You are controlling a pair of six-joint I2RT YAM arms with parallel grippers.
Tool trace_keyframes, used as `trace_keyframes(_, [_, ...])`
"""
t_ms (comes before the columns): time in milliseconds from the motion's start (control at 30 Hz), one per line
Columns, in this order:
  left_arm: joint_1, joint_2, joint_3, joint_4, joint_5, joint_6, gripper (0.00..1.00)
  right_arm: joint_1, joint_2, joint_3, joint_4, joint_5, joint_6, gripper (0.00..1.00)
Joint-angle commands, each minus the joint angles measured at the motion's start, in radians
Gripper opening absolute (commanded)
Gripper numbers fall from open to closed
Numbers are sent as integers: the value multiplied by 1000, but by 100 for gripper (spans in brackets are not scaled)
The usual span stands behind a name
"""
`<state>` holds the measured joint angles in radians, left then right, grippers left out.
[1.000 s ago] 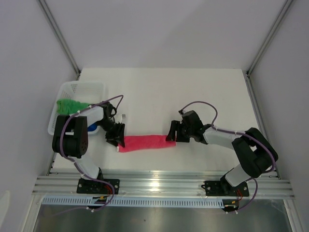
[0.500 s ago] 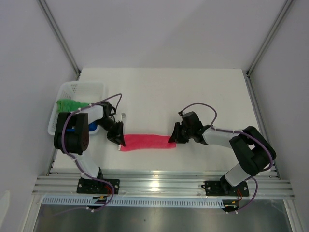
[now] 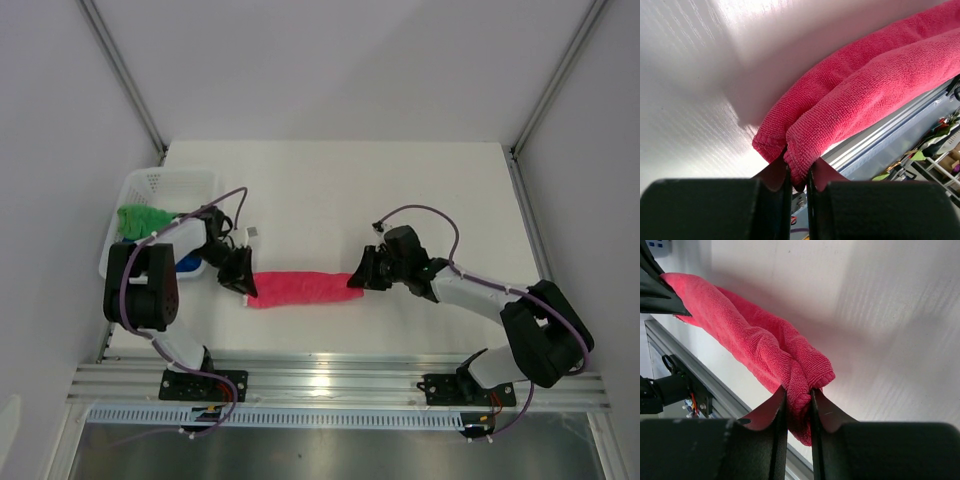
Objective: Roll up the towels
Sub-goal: Place the rolled towel into the container
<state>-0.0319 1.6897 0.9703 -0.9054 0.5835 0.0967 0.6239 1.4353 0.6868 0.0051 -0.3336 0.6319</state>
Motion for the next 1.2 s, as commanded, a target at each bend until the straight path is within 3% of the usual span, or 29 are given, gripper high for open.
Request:
trace_keyframes(0, [15,-54,11,-32,41,58,1,0,-30,26,2,-19,2,0])
trace_keyframes(333, [18,-99,85,-95,29,121,1,3,17,128,-39,-44,-24,0])
trace_keyframes(500, [29,-70,194,-158,36,139,1,3,77,235,-62,-48,-64,0])
trace_keyframes(700, [118,-22,433,-216,12,146,1,-6,267,540,-100,-27,-81,0])
trace_keyframes(767, [162,-2,588,-234,30,140,1,-7,354,670,-70,-7,-63,0])
trace_keyframes(933, [272,47,760,-224,-22,130,1,13,561,980,13,1,-25,0])
trace_keyframes(1167, [407,-22,659,2,-212,129,1,117,930,1488,104,28,-32,0])
